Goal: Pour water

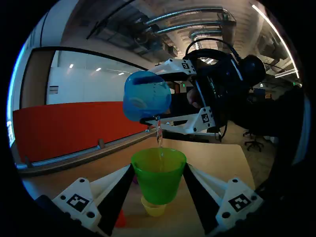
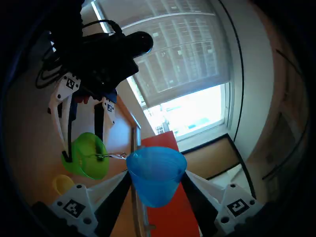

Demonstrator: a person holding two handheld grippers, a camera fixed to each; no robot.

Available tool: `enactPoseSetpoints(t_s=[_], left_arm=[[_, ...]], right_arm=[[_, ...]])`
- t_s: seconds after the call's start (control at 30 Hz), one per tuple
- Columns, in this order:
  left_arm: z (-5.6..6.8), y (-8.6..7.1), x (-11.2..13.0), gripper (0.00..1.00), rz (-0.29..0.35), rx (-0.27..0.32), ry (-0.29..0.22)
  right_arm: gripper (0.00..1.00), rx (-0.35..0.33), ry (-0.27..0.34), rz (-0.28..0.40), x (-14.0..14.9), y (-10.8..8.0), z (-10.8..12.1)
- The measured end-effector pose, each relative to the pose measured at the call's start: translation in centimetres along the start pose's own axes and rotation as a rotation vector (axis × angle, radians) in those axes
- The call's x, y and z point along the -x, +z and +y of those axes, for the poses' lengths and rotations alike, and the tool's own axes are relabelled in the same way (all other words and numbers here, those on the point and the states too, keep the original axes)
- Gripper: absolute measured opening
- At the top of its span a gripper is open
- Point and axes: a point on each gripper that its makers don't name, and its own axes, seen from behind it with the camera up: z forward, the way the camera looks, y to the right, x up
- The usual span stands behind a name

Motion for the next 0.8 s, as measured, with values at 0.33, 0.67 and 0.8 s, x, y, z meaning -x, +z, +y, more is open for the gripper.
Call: enactPoseSetpoints(t_s=[0.33,0.67,0.8], left_arm=[[-0.28,0.14,0.12,0.86,0.000,-0.006,-0.001],[-0.44,0.32,-0.18,0.86,0.009,-0.007,-0.003],[-0.54,0.36,-0.16,0.86,0.010,-0.009,-0.005]], right_arm=[[0.88,0.008,-0.027,-0.003,0.21,0.29,0.04],[0.88,0.018,-0.054,-0.002,0.36,0.50,0.23],[0.88,0.021,-0.067,-0.003,0.46,0.61,0.35]])
